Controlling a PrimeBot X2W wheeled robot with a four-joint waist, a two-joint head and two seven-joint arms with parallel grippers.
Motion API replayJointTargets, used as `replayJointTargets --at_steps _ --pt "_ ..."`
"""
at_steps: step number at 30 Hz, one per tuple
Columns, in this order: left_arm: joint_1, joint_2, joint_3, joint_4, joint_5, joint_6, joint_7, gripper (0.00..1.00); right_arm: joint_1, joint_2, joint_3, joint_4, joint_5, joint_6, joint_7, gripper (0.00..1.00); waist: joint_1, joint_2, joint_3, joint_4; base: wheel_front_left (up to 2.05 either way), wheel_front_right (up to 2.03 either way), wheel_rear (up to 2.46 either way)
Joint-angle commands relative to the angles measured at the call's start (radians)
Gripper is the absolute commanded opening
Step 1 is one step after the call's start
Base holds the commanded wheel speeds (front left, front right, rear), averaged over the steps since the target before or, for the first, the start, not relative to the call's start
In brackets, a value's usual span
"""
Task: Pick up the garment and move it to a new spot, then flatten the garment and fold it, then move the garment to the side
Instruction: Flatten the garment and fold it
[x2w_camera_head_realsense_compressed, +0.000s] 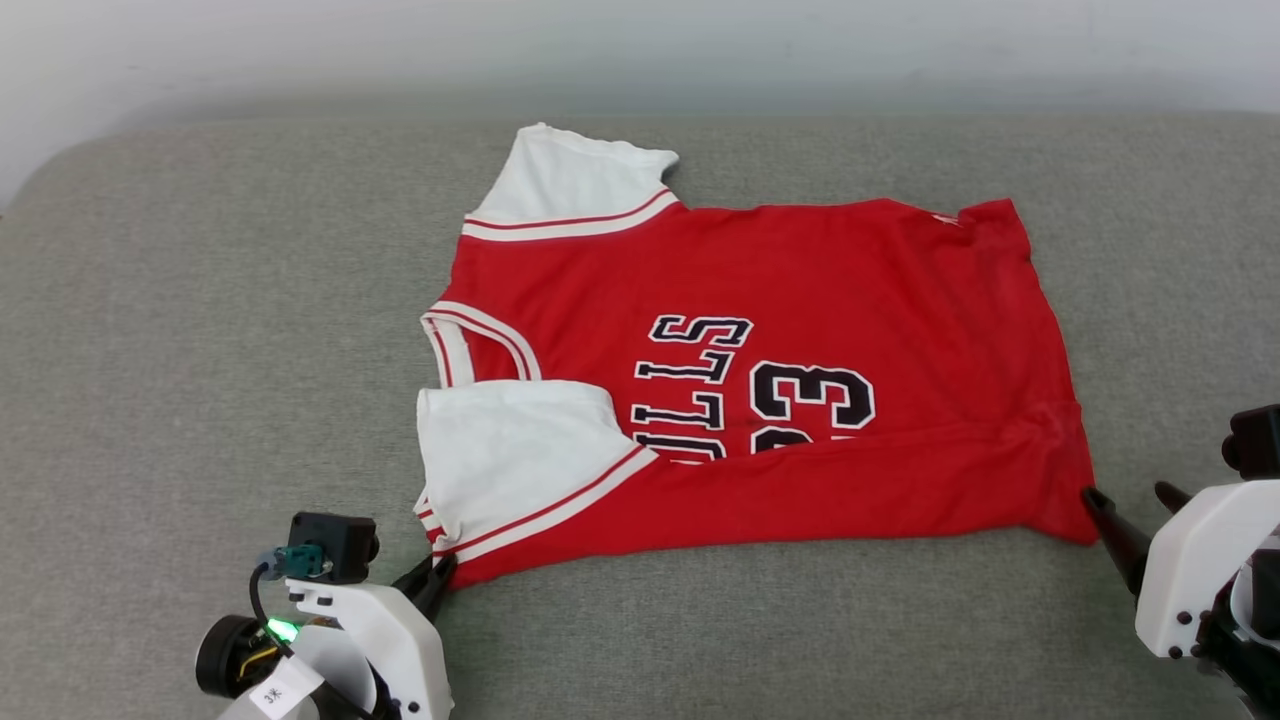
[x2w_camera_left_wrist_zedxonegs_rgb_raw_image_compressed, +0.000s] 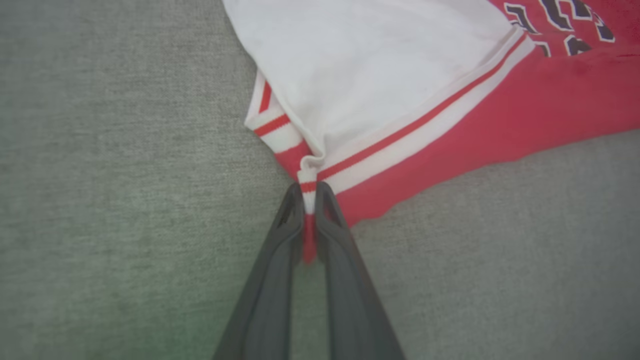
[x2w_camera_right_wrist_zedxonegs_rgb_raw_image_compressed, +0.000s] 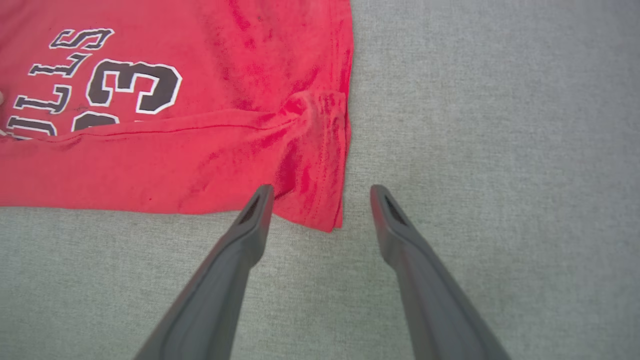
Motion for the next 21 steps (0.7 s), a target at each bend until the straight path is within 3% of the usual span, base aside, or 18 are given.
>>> replayJointTargets --at_steps 1,12,21 --pt "0.003 0.009 -0.001 -0.015 0.01 -0.001 -0.01 0.0 0.004 -0.007 -0.003 0.015 -0.006 -0.001 -0.003 1.0 0.0 0.0 -0.011 0.014 0.0 0.0 0.0" --pt "0.01 0.052 0.013 -0.223 0.047 0.047 -0.009 0.0 -0.031 0.001 -0.025 0.144 -0.067 -0.001 -0.017 1.0 0.0 0.0 0.016 0.056 0.0 0.0 0.0" --pt "-0.002 0.067 0.01 -0.285 0.054 0.062 0.008 0.0 -0.054 0.04 -0.014 0.248 -0.115 -0.001 -0.01 1.0 0.0 0.0 0.058 0.072 0.0 0.0 0.0"
